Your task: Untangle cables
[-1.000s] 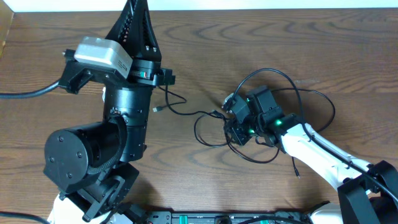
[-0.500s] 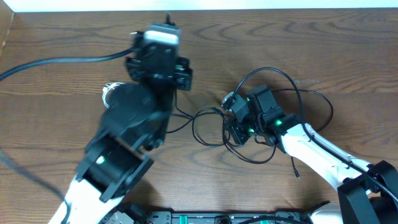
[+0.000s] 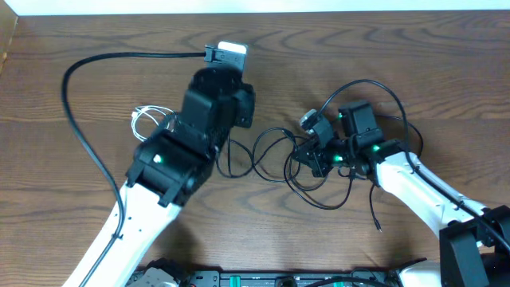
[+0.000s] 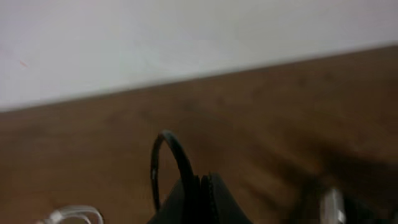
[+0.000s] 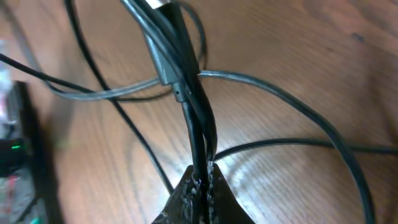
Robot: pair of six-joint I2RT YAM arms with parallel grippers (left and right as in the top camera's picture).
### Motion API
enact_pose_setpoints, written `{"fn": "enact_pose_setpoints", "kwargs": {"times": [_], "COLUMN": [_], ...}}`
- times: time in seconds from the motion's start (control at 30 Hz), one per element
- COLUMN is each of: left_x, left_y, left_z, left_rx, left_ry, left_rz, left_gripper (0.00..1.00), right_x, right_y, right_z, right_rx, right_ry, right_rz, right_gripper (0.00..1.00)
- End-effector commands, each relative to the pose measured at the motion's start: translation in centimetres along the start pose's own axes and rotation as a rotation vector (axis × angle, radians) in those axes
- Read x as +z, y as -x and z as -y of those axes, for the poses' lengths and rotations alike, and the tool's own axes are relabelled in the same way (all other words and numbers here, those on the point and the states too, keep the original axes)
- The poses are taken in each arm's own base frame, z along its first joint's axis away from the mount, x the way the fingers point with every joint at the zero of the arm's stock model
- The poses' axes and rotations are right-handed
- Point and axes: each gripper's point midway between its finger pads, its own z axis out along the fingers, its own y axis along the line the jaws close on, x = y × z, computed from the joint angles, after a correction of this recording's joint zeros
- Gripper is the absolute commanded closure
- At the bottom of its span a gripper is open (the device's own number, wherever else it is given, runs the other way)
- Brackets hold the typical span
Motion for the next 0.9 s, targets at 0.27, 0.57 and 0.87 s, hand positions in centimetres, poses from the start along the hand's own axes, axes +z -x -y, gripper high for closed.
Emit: {"fn": "enact_pose_setpoints", "kwargs": {"times": [0.27, 0.57, 0.87], "left_x": [2.3, 4.0, 5.1], "left_y": [-9.7, -14.4, -15.9], "left_z": [8.2, 7.3, 7.2], "left_rx": [0.104, 0.252, 0.299], "left_ry": [-0.606, -0.628, -0.646], "left_rz": [-0.434, -0.583, -0.619], "left_gripper": [0.60, 0.47, 0.55], "right_x": [-0.3, -1.3, -1.9], "right_y": [0.1, 0.4, 0.7], "right_z": [-1.8, -1.7, -2.6], "right_rx": [0.016, 0.059, 0.037], "right_ry": [0.123, 0.173, 0.248], "right_rz": [0.012, 0.034, 0.056], "right_gripper": [0.99, 0.99, 0.99]}}
